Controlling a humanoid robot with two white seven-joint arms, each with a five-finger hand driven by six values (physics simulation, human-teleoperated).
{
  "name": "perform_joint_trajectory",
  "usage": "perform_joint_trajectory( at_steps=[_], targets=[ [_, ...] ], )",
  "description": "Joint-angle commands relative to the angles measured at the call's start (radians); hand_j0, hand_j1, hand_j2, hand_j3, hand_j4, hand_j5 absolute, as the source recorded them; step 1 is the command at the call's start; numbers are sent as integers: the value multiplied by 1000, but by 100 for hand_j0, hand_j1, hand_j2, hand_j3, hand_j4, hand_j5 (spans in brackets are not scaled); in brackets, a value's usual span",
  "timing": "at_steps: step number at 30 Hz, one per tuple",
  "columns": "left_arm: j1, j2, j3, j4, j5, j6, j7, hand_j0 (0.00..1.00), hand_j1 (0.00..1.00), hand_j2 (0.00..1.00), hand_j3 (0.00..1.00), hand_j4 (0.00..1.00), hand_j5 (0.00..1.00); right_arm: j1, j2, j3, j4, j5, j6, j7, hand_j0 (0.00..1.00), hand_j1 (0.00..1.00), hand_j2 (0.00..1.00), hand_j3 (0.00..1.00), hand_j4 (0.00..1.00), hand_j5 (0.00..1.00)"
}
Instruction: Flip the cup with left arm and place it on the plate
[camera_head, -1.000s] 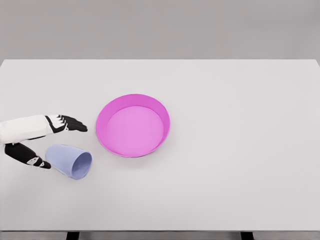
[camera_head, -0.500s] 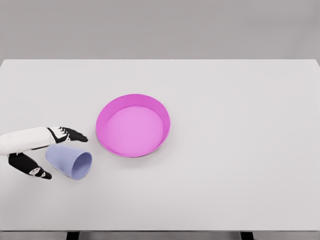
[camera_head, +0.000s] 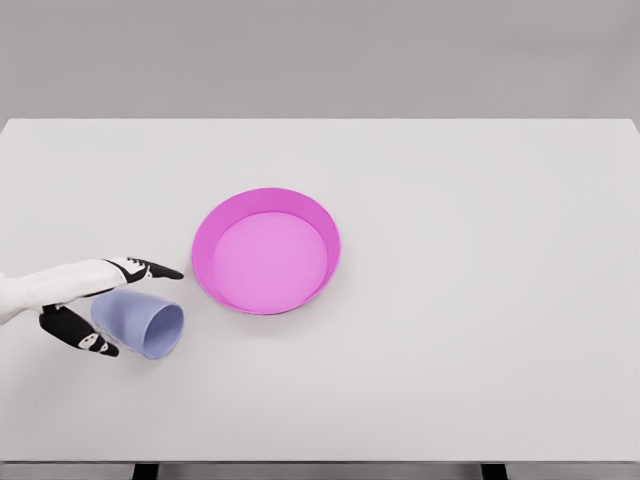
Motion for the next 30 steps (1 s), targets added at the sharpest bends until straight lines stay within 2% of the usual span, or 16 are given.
perform_joint_trajectory(
  at_steps=[1, 5, 23, 25, 28, 30],
  targets=[
    [0, 2, 1, -1, 1, 12, -1, 100, 100, 100, 100, 100, 100, 0, 0, 0, 0, 0, 0, 0, 100, 100, 100, 100, 100, 100],
    [11, 1, 1, -7, -39, 14, -2, 100, 100, 100, 100, 100, 100, 0, 0, 0, 0, 0, 0, 0, 100, 100, 100, 100, 100, 100],
    [11, -12, -4, -10, -41, 64, -1, 100, 100, 100, 100, 100, 100, 0, 0, 0, 0, 0, 0, 0, 100, 100, 100, 100, 100, 100],
    [12, -12, -6, -10, -41, 64, -1, 96, 96, 96, 96, 96, 96, 0, 0, 0, 0, 0, -1, 0, 100, 100, 100, 100, 100, 100],
    [23, -15, -6, -10, -41, 64, -1, 80, 80, 80, 80, 80, 80, 0, 0, 0, 0, 0, -1, 0, 100, 100, 100, 100, 100, 100],
    [25, -27, -6, -10, -41, 64, -1, 76, 76, 76, 76, 76, 76, 0, 0, 0, 0, 0, -1, 0, 100, 100, 100, 100, 100, 100]
  ],
)
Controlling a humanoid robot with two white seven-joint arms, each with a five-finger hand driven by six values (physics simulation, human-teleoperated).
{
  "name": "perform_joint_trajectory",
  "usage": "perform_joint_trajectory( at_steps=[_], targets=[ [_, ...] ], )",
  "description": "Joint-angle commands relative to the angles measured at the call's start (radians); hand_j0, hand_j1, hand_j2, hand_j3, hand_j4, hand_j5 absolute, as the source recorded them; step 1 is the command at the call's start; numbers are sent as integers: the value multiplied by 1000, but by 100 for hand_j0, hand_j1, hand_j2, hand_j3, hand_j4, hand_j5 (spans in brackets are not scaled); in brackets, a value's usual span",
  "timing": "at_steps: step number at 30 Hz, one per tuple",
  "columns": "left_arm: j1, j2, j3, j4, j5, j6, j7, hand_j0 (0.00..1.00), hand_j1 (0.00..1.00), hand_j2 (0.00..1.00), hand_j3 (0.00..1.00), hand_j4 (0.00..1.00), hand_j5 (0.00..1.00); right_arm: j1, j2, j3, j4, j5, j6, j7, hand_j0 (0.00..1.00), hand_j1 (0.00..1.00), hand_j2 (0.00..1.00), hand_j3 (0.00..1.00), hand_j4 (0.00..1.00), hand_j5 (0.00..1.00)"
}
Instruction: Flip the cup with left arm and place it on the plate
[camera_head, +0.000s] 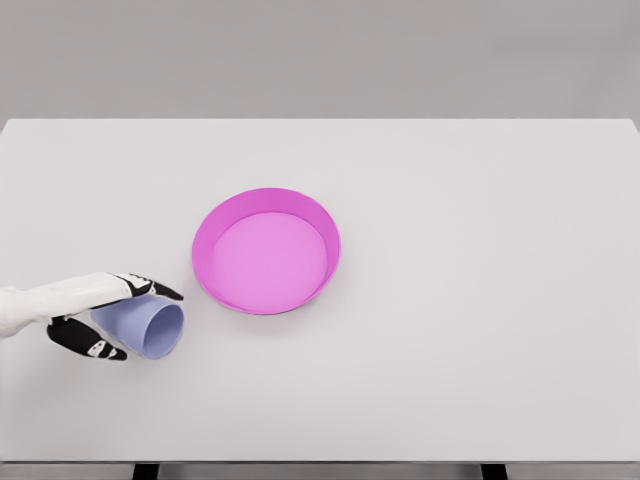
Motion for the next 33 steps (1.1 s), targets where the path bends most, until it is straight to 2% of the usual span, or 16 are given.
perform_joint_trajectory(
  at_steps=[1, 4, 10, 14, 15, 21, 25, 29, 33],
  targets=[
    [0, -8, 0, 0, 5, 2, 0, 74, 74, 74, 74, 74, 74, 0, 0, 0, 0, 0, -1, 0, 100, 100, 100, 100, 100, 100],
    [2, -6, 0, 0, 5, 2, 0, 67, 67, 67, 67, 67, 67, 0, 0, 0, 0, 0, 1, 0, 100, 100, 100, 100, 100, 100],
    [5, -6, 10, -5, 22, -6, 0, 62, 62, 62, 62, 62, 62, 0, 0, 0, 0, 0, -1, 0, 100, 100, 100, 100, 100, 100],
    [-5, 8, 22, -6, 165, -63, 2, 57, 57, 57, 57, 57, 57, 0, 0, 0, 0, 0, 1, 0, 100, 100, 100, 100, 100, 100],
    [0, 9, 49, -6, 191, -79, 2, 55, 55, 55, 55, 55, 55, 0, 0, 0, 0, 0, -1, 0, 100, 100, 100, 100, 100, 100],
    [0, 34, 99, -5, 392, -153, 2, 52, 52, 52, 52, 52, 52, 0, 0, 0, 0, 0, -1, 0, 100, 100, 100, 100, 100, 100],
    [-8, 25, 100, -6, 547, -150, 5, 52, 52, 52, 52, 52, 52, 0, 0, 0, 0, 0, -1, 0, 100, 100, 100, 100, 100, 100],
    [-12, 14, 94, -6, 634, -142, 5, 52, 52, 52, 52, 52, 52, 0, 0, 0, 0, 0, 1, 0, 100, 100, 100, 100, 100, 100],
    [-17, -54, 91, -6, 680, -110, 3, 50, 50, 50, 50, 50, 50, 0, 0, 0, 0, 0, 1, 0, 100, 100, 100, 100, 100, 100]
  ],
)
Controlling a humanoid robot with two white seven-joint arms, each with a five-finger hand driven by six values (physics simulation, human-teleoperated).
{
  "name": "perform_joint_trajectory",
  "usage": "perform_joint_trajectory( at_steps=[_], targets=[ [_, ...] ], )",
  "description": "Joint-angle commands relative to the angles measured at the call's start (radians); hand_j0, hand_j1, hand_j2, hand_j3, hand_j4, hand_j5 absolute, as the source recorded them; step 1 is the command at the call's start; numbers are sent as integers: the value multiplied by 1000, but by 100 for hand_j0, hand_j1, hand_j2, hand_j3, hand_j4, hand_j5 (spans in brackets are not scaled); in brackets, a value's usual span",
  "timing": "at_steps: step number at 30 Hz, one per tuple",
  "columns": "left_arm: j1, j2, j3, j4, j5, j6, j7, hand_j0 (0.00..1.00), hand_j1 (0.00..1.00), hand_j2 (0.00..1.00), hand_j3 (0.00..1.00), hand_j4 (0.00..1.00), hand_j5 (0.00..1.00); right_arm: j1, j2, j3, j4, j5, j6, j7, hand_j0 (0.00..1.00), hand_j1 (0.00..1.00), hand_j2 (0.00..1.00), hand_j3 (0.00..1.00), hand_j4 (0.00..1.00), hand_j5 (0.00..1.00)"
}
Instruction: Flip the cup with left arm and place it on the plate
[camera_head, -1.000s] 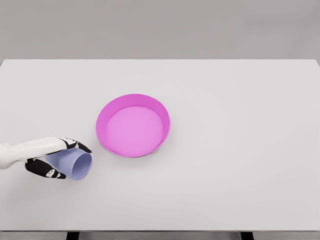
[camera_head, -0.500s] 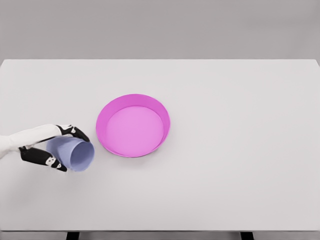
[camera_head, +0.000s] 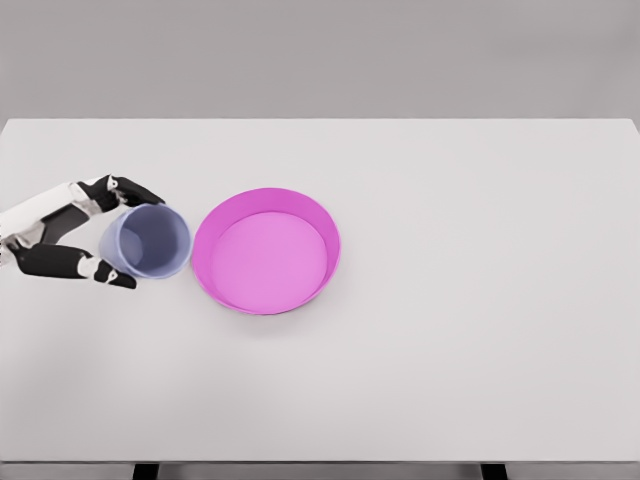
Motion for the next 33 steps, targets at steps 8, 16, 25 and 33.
perform_joint_trajectory(
  at_steps=[8, 16, 25, 33],
  targets=[
    [-34, -208, -12, -2, 43, 133, -3, 50, 50, 50, 50, 50, 50, 0, 0, 0, 0, 0, 1, 0, 100, 100, 100, 100, 100, 100],
    [-120, -409, -91, 0, 46, 200, 0, 50, 50, 50, 50, 50, 50, 0, 0, 0, 0, 0, 1, 0, 100, 100, 100, 100, 100, 100],
    [-130, -535, -99, 47, 164, 203, 61, 50, 50, 50, 50, 50, 50, 0, 0, 0, 0, 0, 1, 0, 100, 100, 100, 100, 100, 100],
    [-166, -565, -144, 228, 182, 271, 103, 51, 51, 51, 51, 51, 51, 0, 0, 0, 0, 0, 1, 0, 100, 100, 100, 100, 100, 100]
  ],
)
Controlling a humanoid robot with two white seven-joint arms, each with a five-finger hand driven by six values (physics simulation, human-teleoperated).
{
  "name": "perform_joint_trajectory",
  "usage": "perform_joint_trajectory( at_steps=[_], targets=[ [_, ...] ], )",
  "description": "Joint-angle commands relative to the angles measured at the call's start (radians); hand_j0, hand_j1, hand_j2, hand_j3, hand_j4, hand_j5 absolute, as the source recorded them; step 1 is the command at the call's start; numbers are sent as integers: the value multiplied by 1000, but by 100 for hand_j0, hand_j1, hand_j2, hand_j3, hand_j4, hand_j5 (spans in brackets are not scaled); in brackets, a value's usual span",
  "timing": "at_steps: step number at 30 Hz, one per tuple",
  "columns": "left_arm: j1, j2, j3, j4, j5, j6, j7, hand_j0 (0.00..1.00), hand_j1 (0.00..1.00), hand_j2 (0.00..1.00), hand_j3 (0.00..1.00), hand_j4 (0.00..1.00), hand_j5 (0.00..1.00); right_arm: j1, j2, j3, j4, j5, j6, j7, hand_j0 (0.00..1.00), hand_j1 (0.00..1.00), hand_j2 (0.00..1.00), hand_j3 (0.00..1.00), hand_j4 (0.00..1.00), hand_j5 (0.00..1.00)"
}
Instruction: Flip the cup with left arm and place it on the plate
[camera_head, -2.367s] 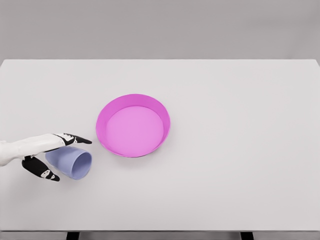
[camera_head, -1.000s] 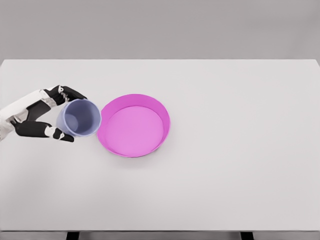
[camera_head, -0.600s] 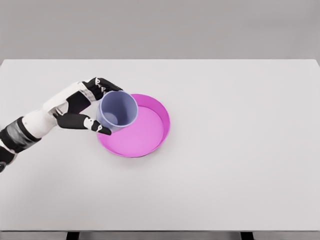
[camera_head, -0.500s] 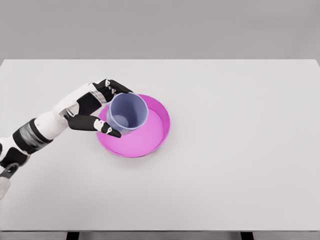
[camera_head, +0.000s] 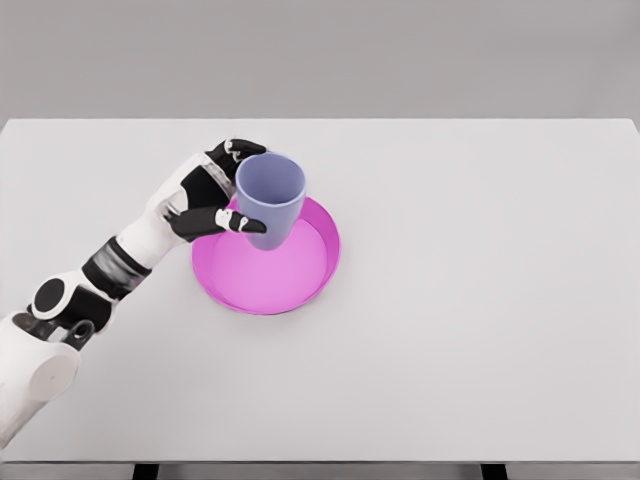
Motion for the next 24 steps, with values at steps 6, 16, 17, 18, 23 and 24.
perform_joint_trajectory(
  at_steps=[6, 16, 17, 18, 23, 24],
  targets=[
    [-6, 1, -5, 86, -50, 9, 6, 51, 51, 51, 51, 51, 51, 0, 0, 0, 0, 0, 0, 0, 100, 100, 100, 100, 100, 100],
    [-6, -28, -10, 98, -54, -204, 17, 51, 51, 51, 51, 51, 51, 0, 0, 0, 0, 0, -1, 0, 100, 100, 100, 100, 100, 100],
    [-6, -39, -11, 117, -54, -204, 17, 51, 51, 51, 51, 51, 51, 0, 0, 0, 0, 0, 0, 0, 100, 100, 100, 100, 100, 100],
    [-6, -49, -16, 137, -54, -204, 17, 51, 51, 51, 51, 51, 51, 0, 0, 0, 0, 0, 0, 0, 100, 100, 100, 100, 100, 100],
    [-6, -59, -56, 154, -57, -207, 21, 51, 51, 51, 51, 51, 51, 0, 0, 0, 0, 0, -1, 0, 100, 100, 100, 100, 100, 100],
    [-5, -57, -56, 154, -57, -204, 20, 52, 52, 52, 52, 52, 52, 0, 0, 0, 0, 0, 0, 0, 100, 100, 100, 100, 100, 100]
  ],
)
